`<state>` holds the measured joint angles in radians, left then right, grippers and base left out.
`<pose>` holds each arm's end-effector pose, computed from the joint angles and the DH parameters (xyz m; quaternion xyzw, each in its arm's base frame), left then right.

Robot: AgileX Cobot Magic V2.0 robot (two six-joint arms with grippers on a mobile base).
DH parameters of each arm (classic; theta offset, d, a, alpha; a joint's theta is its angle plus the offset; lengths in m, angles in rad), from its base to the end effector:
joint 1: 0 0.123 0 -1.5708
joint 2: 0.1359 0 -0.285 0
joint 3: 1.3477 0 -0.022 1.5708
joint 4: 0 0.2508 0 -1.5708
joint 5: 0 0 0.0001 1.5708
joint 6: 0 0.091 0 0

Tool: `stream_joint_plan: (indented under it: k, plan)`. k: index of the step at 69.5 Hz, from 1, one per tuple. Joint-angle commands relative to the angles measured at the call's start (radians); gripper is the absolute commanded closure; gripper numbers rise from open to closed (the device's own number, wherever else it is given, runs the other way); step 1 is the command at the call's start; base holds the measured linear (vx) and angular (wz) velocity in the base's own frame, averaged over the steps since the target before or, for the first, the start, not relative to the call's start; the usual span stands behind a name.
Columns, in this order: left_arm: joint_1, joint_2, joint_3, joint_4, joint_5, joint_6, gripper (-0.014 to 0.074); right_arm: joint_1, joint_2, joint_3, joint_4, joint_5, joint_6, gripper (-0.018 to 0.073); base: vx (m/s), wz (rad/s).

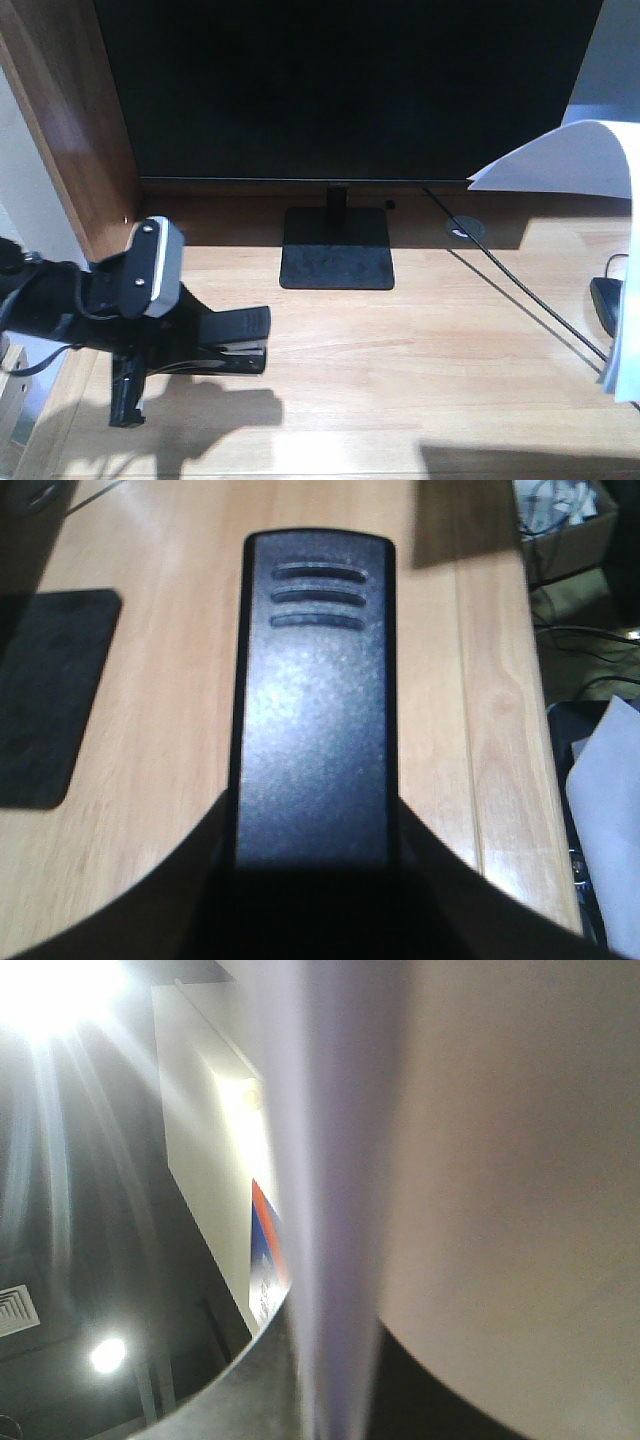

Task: Grab stapler and paper to desk for stapling
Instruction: 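Lower the black stapler with the left gripper onto the desk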

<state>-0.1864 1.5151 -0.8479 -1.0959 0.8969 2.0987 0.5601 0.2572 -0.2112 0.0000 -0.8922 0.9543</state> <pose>0.2578 -0.1130 0.2297 0.6487 0.6321 -0.2106 0.3678 0.0344 0.0216 0.3376 0.0614 0.3073 0.6523 0.6902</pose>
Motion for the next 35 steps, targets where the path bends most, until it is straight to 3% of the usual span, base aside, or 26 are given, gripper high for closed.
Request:
stream_joint_plan:
  k: [1,24,35]
  plan:
    - [-0.002,0.029,-0.076,-0.101,0.067,0.047,0.0603,-0.002,0.011,-0.024,-0.013,-0.043,-0.008,0.0565,0.0,0.0]
    - [-0.027,0.224,-0.225,-0.102,0.138,0.047,0.0603,-0.002,0.011,-0.024,-0.013,-0.043,-0.008,0.0565,0.0,0.0]
    - [-0.054,0.299,-0.233,-0.164,0.13,0.047,0.0603,-0.002,0.011,-0.024,-0.013,-0.043,-0.008,0.0565,0.0,0.0]
